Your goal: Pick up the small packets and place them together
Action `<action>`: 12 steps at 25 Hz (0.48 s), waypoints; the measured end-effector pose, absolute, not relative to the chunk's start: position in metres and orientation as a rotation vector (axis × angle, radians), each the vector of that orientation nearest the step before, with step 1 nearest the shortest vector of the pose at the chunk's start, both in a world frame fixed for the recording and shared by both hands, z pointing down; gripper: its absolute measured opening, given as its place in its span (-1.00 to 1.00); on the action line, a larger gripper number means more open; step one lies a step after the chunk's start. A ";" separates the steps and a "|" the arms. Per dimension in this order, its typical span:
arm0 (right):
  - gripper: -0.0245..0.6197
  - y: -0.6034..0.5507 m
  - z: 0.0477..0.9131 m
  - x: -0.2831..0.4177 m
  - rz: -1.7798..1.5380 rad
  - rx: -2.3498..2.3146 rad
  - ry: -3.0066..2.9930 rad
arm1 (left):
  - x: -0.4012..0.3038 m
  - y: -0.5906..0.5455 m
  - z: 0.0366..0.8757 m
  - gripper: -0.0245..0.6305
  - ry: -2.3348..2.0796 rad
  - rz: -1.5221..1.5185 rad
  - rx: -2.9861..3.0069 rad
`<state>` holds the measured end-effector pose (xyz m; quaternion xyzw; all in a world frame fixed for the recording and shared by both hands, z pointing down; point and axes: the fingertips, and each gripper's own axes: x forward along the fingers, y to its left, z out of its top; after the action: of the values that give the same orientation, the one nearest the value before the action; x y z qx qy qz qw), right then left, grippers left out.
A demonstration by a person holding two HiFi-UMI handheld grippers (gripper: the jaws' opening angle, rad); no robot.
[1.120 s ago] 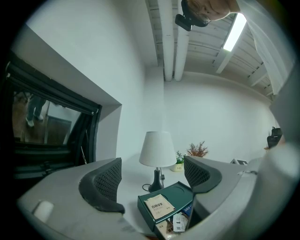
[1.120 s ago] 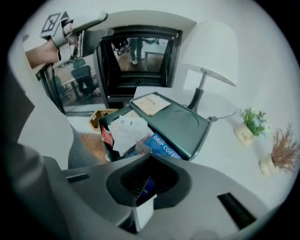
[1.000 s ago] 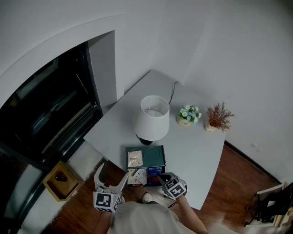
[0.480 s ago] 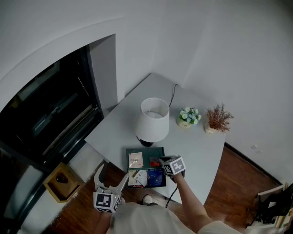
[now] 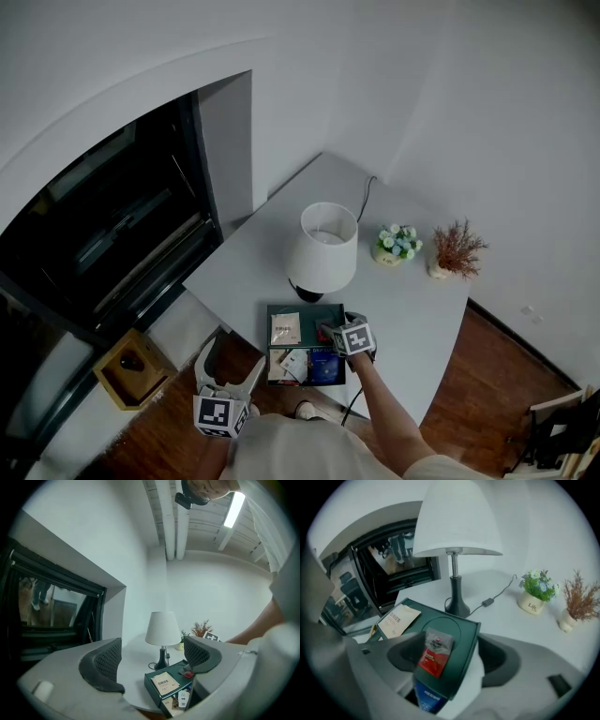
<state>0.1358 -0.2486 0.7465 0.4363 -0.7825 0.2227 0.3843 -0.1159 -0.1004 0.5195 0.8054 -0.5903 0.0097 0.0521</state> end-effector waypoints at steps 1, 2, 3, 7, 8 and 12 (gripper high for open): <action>0.43 -0.247 0.740 0.132 0.573 1.131 -2.032 | -0.116 -0.101 0.519 0.32 -1.795 0.028 2.453; 0.45 -0.245 0.727 0.127 0.557 1.155 -2.083 | -0.116 -0.101 0.517 0.32 -1.792 0.027 2.459; 0.45 -0.244 0.708 0.122 0.515 1.184 -2.155 | -0.114 -0.102 0.516 0.32 -1.788 0.026 2.465; 0.45 -0.224 0.603 0.109 0.300 1.355 -2.528 | -0.106 -0.108 0.506 0.31 -1.763 -0.009 2.498; 0.45 -0.215 0.576 0.108 0.235 1.403 -2.611 | -0.104 -0.110 0.503 0.30 -1.756 -0.022 2.511; 0.31 -0.176 0.503 0.111 -0.019 1.479 -2.786 | -0.098 -0.116 0.490 0.27 -1.762 -0.080 2.540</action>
<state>0.1114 -0.1760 0.5033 0.4690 -0.8832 -0.0059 -0.0063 -0.0982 -0.1156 0.4903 0.8211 -0.5697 -0.0257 0.0246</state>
